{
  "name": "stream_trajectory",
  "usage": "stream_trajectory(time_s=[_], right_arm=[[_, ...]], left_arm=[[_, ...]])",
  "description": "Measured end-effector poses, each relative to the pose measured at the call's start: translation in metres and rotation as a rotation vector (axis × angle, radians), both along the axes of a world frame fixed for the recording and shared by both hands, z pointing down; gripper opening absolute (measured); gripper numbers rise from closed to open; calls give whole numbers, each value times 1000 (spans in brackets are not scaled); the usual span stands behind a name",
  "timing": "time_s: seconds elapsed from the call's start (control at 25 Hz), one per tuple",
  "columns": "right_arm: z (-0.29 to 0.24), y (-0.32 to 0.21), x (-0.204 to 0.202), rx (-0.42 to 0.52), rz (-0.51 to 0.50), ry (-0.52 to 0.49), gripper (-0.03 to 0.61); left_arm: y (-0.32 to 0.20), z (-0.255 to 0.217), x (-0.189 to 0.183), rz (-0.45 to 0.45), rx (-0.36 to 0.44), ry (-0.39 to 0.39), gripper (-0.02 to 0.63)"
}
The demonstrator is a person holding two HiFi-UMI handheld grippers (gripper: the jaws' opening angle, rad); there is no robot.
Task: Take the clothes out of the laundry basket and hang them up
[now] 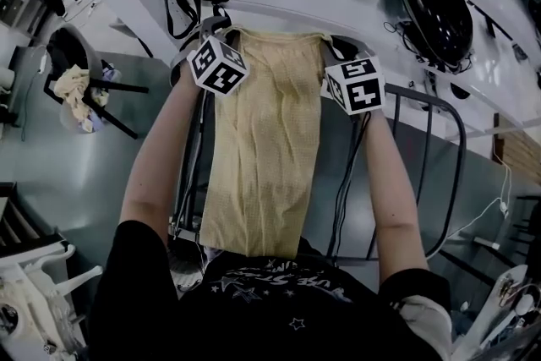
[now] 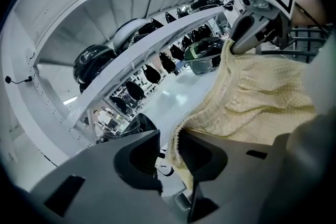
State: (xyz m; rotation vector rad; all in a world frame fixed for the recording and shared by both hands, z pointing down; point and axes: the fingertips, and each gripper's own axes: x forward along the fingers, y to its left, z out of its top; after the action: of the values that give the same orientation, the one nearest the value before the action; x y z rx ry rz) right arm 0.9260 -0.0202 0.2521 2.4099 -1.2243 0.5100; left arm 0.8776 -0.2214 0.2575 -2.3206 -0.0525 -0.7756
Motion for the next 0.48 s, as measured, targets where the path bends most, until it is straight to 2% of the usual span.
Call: stream_trajectory(time_s=[0.08,0.28,0.48], right_arm=[[2,-1,0,-30,-5,19,82],[10,3,-1,-45,6,-16,157],[-1,8,-9,-47,26,4,164]], left_arm=[[-2,4,-1,-7,-13,-10,149],[0,16,-7,-14,-54,-66,263],[-5,3,-19,-33,-70,-15,276]])
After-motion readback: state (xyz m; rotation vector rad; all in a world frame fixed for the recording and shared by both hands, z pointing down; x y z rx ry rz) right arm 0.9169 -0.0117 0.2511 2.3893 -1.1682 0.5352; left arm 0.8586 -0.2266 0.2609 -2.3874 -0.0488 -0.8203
